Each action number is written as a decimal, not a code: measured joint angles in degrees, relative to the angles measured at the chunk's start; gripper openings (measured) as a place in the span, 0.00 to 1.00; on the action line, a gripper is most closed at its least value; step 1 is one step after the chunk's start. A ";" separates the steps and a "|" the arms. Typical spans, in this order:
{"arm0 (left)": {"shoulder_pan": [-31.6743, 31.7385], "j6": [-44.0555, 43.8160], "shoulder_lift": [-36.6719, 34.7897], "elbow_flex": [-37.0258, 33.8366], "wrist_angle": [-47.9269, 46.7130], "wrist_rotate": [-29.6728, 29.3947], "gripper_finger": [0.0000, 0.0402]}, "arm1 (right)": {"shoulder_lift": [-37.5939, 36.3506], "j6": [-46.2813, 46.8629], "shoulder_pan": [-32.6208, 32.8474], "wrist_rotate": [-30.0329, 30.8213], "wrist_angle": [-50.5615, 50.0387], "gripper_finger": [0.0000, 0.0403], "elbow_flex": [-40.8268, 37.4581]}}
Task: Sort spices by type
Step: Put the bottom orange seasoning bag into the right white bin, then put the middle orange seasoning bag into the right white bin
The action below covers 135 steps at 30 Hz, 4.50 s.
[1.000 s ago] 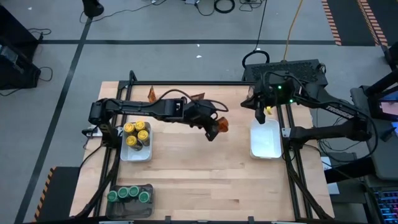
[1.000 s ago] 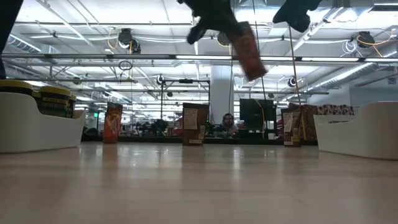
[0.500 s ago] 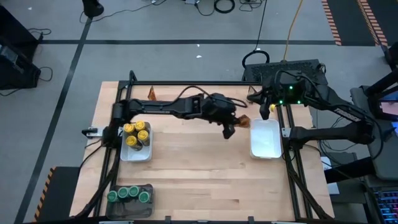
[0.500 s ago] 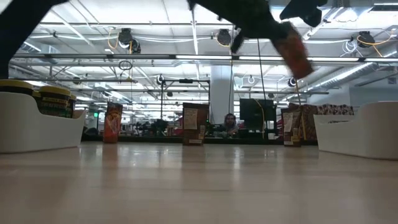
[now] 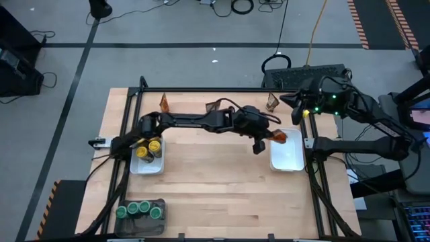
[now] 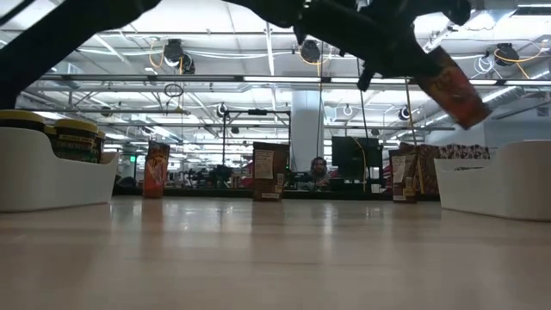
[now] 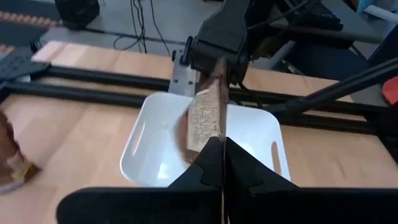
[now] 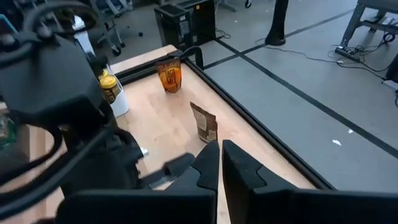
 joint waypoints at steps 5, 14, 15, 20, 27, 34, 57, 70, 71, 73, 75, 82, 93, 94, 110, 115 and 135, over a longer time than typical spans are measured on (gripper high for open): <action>0.04 1.49 4.25 5.22 1.30 -0.01 0.00 | -0.47 0.81 0.00 -0.02 0.02 0.00 0.00; 1.61 5.27 11.61 13.07 1.80 -1.02 0.00 | -0.30 1.91 0.00 -0.31 -0.12 0.00 0.00; 1.88 5.30 11.65 13.04 1.22 -1.13 0.00 | -0.31 1.92 0.00 -0.32 -0.13 0.00 0.00; 2.74 8.70 11.51 13.03 1.82 -1.57 0.00 | -0.26 1.92 0.00 -0.31 -0.06 0.00 0.00; 2.95 10.14 12.19 13.05 1.31 -1.74 0.00 | 0.05 2.23 0.00 -0.31 1.44 0.00 0.00; 2.70 10.12 14.05 12.94 0.36 -1.43 0.00 | 0.41 2.22 0.02 -0.11 1.60 0.00 0.00; 2.95 10.14 16.15 12.96 2.84 -1.45 0.00 | 0.77 1.29 0.02 -0.13 0.77 0.00 0.00; 2.95 10.14 16.15 12.96 2.81 -1.30 0.08 | 0.75 1.27 0.02 -0.15 0.66 0.00 0.00; 2.95 10.14 16.15 12.96 2.83 -1.30 0.09 | 0.75 1.27 0.02 -0.17 0.66 0.00 0.00; 2.95 10.13 16.15 12.96 2.84 -1.84 0.10 | 0.75 1.27 0.02 -0.19 0.64 0.00 0.00; 2.94 10.12 16.15 12.96 2.83 -2.15 0.12 | 0.75 1.27 0.02 -0.21 0.64 0.00 0.00; 2.95 10.12 16.15 12.96 2.84 -2.45 0.25 | 0.75 1.27 0.02 -0.33 0.55 0.00 0.00; 3.15 10.01 11.02 13.36 -1.06 -2.66 0.52 | 0.62 1.25 0.01 -0.32 -0.26 0.00 0.00; 3.28 10.01 10.32 13.42 -2.03 -2.65 0.53 | 0.62 1.25 0.01 -0.33 -0.26 0.00 0.00; 10.91 17.88 -1.82 13.23 -35.81 -4.87 0.54 | -0.43 0.61 0.00 -0.31 -0.23 0.00 -0.02; 14.80 18.85 -6.10 12.93 -43.01 -7.09 0.54 | -0.77 0.63 0.02 -0.31 -0.21 0.00 -0.02; 23.56 15.65 -10.71 12.83 -53.98 -4.99 0.54 | -0.11 0.25 0.02 -0.39 -0.21 0.00 -0.04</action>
